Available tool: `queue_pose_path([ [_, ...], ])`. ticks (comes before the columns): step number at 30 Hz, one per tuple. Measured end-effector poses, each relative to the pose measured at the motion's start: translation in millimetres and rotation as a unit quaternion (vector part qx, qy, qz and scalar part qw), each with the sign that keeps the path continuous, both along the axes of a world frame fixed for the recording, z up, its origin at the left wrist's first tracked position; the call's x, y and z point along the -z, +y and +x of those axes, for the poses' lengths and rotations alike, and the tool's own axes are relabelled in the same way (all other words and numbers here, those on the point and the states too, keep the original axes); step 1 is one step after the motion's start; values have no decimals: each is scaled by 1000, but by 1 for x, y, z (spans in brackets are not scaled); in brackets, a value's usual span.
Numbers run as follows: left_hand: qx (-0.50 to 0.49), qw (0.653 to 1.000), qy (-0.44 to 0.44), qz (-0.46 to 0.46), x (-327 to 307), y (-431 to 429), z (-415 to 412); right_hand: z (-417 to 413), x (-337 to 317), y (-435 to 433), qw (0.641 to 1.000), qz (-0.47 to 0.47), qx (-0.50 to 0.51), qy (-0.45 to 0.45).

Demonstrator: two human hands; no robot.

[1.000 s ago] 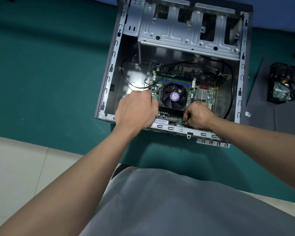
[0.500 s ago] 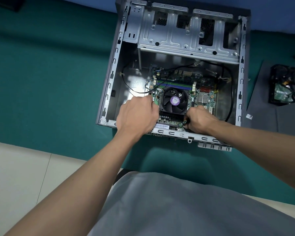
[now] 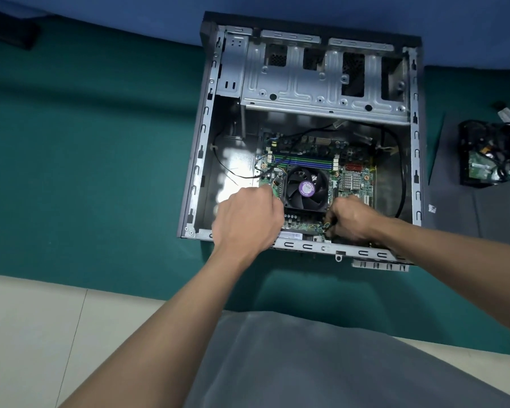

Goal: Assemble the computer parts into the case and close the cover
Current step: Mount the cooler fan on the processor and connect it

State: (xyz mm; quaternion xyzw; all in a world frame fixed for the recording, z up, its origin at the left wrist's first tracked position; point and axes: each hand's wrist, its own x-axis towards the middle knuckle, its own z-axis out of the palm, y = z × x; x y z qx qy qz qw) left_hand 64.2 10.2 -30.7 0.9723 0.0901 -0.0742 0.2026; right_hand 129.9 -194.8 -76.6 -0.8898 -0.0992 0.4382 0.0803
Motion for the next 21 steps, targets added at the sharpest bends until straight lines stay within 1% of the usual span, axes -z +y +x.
queue_pose_path([
  [9, 48, 999, -1, -5, 4, 5, 1, -2, -4, 13, 999, -38, 6, -7],
  [12, 70, 997, 6, -11, 3, 6, 1, -2, -16, 19, 998, -54, -15, -12],
  [14, 72, 997, 13, -14, 4, 8, -1, -3, -32, 21, 999, -38, -33, -18],
  [15, 72, 997, 16, -11, 4, 10, -2, -4, -42, 19, 998, -20, -40, -50],
  [16, 73, 997, 18, -7, 4, 10, -4, -5, -51, 14, 992, 4, -44, -122],
  [17, 77, 997, 17, 0, 4, 10, -5, -8, -59, 7, 972, 27, -43, -229],
  [19, 95, 995, 18, 15, 3, 9, -4, -15, -70, -12, 900, 50, -15, -432],
  [20, 103, 994, 15, 26, 2, 8, -4, -19, -72, -22, 868, 44, 9, -495],
  [21, 109, 993, 7, 42, 1, 7, -3, -24, -71, -30, 856, 32, 34, -516],
])
